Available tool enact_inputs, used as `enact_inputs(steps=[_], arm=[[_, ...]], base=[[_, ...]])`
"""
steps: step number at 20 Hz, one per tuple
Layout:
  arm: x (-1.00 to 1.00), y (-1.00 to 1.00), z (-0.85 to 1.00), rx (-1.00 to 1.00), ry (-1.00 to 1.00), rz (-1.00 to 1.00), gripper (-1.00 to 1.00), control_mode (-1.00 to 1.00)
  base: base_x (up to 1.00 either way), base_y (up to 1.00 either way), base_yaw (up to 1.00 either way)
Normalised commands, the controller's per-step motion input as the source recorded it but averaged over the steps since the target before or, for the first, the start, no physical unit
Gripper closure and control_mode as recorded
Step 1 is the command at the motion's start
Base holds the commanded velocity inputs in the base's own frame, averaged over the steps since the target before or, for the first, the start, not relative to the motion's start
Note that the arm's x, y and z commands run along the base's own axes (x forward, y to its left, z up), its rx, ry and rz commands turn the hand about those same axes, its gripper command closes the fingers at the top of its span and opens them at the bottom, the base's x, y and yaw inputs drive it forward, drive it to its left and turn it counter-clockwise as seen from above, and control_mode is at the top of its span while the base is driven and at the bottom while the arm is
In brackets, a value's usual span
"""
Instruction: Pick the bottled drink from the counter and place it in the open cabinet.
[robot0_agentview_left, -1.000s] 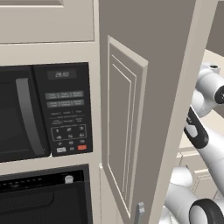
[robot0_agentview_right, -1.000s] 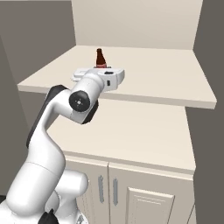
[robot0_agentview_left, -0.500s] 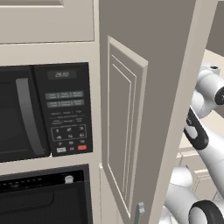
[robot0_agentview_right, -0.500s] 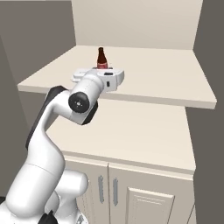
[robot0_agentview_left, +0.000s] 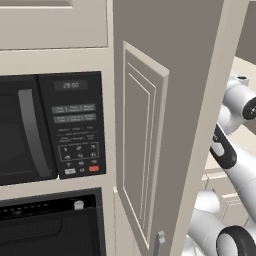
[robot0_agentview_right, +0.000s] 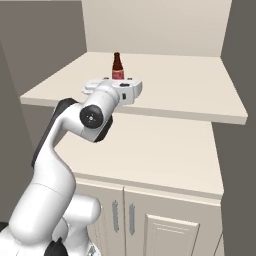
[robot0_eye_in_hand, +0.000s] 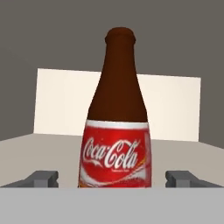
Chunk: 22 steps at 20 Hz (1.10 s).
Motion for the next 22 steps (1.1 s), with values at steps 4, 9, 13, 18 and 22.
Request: enact_inputs(steps=[4,9,13,18,22], arm=[[0.07,0.00,-0.01,0.00,0.00,0.00,-1.00,-1.00],[0.00,-0.01,0.00,0.00,0.00,0.00,-1.00,-1.00],[-0.06,-0.09,0.02,0.00,0.00,0.00,-1.00,-1.00],[-0.27,-0.10,0.09,0.00,0.00,0.00,-1.00,-1.00],[-0.53,-0.07,0.10,0.00,0.00,0.00,-1.00,-1.00]], base=[[0.00,0.00,0.00],[0.00,0.00,0.00],[0.00,0.00,0.00],[0.00,0.00,0.00],[0.00,0.00,0.00]])
